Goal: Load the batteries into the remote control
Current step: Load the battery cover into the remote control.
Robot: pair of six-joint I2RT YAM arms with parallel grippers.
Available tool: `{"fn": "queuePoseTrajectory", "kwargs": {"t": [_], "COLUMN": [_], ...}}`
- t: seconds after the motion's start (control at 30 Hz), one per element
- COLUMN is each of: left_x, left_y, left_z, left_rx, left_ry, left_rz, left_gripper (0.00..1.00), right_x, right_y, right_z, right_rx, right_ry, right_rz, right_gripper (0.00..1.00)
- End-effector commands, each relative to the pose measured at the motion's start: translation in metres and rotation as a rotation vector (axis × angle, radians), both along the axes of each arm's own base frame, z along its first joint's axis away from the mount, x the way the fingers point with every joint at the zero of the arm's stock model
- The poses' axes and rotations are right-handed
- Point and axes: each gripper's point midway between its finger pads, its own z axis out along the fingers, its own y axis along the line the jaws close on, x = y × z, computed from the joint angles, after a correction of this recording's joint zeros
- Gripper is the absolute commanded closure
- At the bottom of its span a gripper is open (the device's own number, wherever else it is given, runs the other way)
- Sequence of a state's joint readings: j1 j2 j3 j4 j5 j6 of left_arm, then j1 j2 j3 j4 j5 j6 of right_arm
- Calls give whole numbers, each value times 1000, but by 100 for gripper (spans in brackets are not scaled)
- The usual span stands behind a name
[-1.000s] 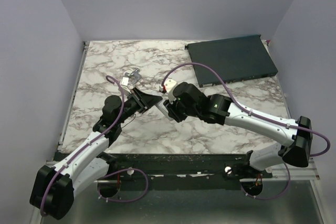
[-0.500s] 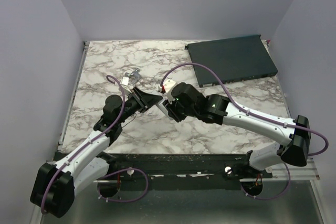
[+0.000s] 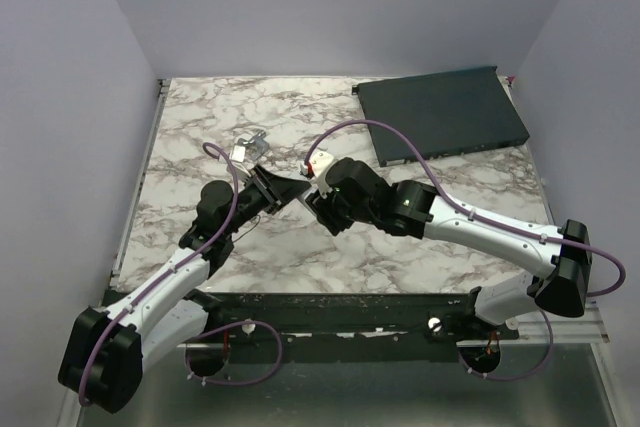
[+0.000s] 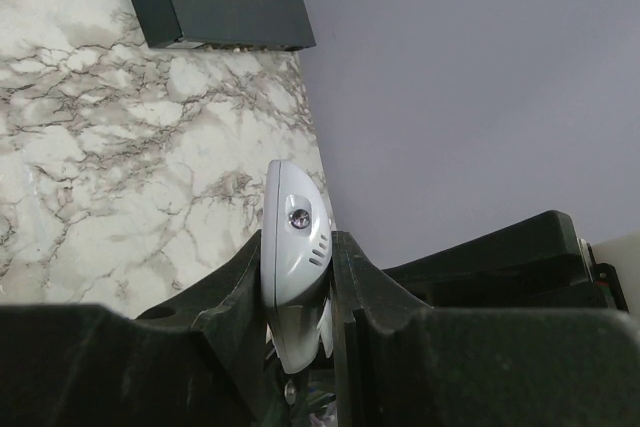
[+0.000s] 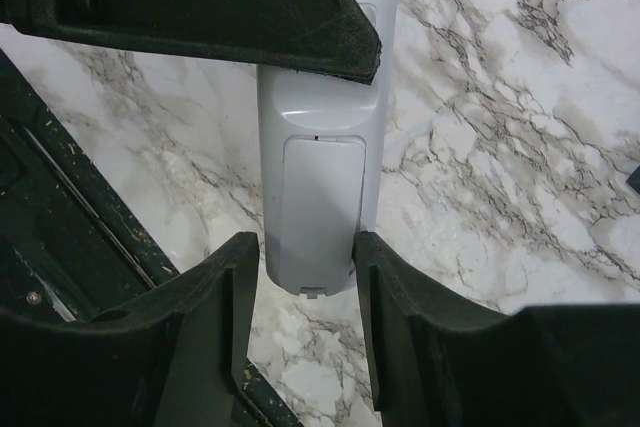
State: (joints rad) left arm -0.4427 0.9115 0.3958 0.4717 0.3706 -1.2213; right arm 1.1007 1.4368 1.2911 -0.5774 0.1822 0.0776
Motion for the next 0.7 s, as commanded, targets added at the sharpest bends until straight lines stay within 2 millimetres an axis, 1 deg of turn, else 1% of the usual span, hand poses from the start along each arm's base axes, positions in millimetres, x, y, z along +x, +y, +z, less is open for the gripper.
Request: {"fn": "queuePoseTrajectory", "kwargs": {"t": [0.0,0.2,0.43,0.67], "left_x": [-8,-8,-7,-7], "left_y": [-7,-8,-9,-9], "left_z": [15,14,11,9], "left_rx": [-46,-43,-40,-39], "left_ry": [-38,-33,-27,-21], "left_rz": [-52,-58,-58,-57], "left_gripper": [100,100,100,100], "right_x": [7,9,11,11], "right_y": [5,1,1,5], "right_z": [6,9,19,28], "right_rx": [9,8,34,63], "right_ry": [-37,-51,-74,-84], "right_rz": [-15,-27,-35,-31], "right_gripper": [49,46,44,40]}}
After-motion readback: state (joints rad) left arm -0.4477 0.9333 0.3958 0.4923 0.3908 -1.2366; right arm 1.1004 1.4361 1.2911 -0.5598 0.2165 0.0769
